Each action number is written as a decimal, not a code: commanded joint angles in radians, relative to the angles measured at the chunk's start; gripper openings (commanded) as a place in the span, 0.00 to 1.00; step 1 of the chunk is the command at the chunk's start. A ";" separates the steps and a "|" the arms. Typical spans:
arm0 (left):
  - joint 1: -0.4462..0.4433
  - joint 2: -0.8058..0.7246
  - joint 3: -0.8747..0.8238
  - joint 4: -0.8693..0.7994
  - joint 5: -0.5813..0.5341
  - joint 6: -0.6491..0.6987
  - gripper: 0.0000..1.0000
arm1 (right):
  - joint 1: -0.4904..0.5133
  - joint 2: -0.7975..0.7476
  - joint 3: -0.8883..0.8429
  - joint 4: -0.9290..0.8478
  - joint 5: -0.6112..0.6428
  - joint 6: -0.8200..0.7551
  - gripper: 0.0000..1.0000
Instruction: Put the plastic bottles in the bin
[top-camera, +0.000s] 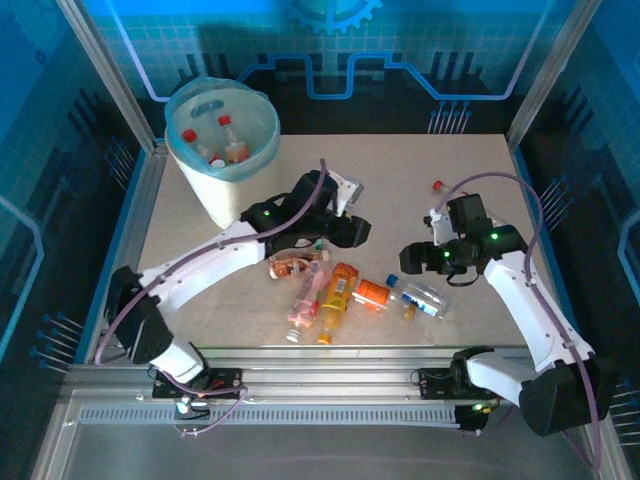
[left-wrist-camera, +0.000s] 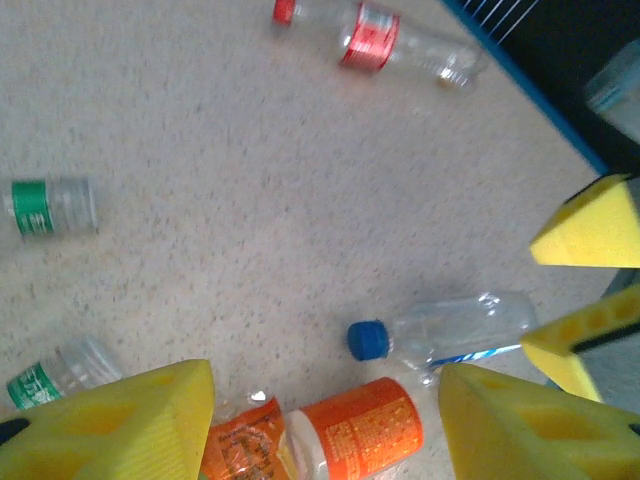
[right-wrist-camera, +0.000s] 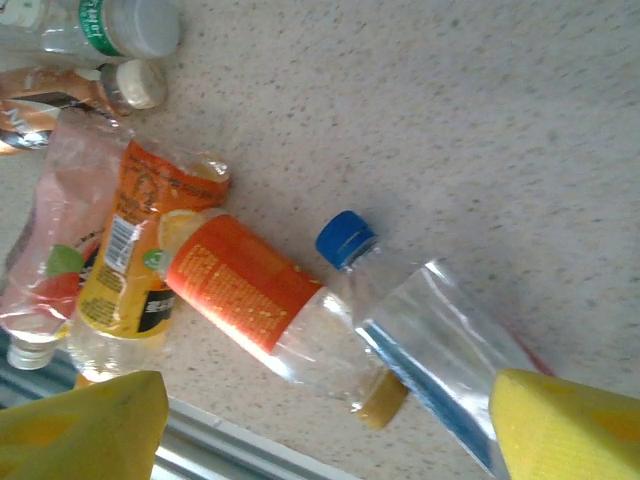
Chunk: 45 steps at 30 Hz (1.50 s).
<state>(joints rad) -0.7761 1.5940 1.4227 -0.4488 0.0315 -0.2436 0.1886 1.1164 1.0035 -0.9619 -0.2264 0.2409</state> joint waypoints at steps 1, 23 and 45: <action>-0.001 0.053 0.073 -0.081 -0.039 -0.031 0.62 | 0.010 0.022 -0.007 0.087 -0.134 0.040 0.82; 0.035 0.003 -0.041 -0.204 -0.027 -0.043 0.62 | 0.366 0.222 -0.051 0.155 0.106 0.056 0.73; 0.092 -0.071 -0.101 -0.178 -0.045 -0.081 0.62 | 0.552 0.423 -0.049 0.198 0.330 0.072 0.75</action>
<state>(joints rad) -0.6868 1.5475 1.3357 -0.6380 -0.0074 -0.3061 0.7189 1.5139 0.9607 -0.7666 0.0620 0.3073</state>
